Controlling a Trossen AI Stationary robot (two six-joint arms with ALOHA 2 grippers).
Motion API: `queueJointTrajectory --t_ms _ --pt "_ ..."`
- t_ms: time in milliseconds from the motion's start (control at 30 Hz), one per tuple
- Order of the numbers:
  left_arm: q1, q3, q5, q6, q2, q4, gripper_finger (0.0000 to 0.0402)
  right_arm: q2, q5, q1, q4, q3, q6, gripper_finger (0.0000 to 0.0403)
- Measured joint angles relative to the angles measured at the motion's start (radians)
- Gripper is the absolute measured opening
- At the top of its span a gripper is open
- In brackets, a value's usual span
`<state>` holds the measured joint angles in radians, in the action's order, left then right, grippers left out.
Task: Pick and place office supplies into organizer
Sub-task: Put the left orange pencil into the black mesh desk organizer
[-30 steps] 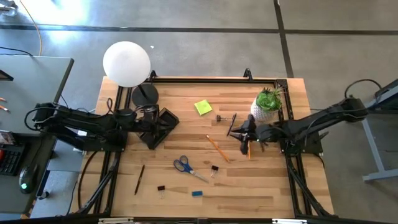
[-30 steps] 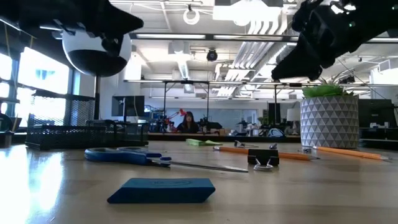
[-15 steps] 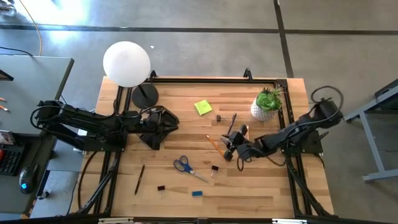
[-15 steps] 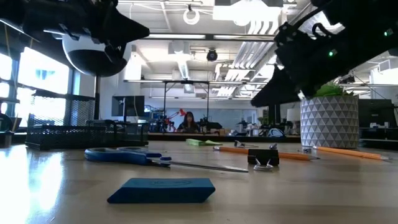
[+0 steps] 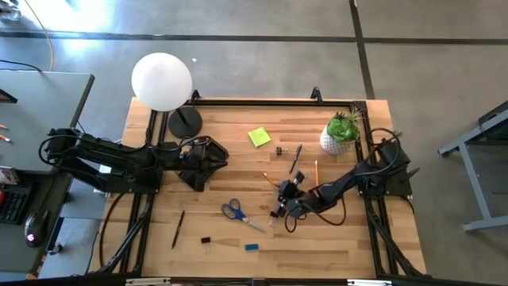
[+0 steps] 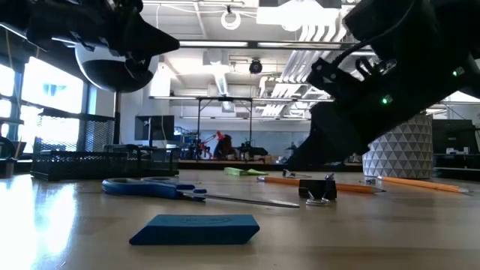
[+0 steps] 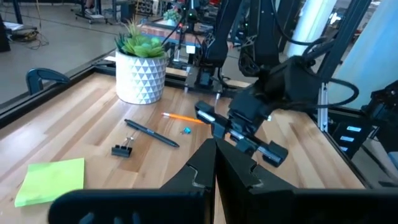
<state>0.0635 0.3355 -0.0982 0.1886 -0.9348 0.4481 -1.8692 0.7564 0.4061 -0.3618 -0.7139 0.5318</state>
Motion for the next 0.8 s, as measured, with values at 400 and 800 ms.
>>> queueJointTrajectory --t_ms 400,800 --pt "0.0 0.0 0.0 0.0 0.0 -0.001 0.0001 -0.055 0.021 0.0 0.034 0.0 0.073 0.0083" --pt "0.0 0.0 0.0 0.0 0.0 -0.005 0.0001 -0.055 -0.004 0.0 0.048 0.0 0.073 0.0043"
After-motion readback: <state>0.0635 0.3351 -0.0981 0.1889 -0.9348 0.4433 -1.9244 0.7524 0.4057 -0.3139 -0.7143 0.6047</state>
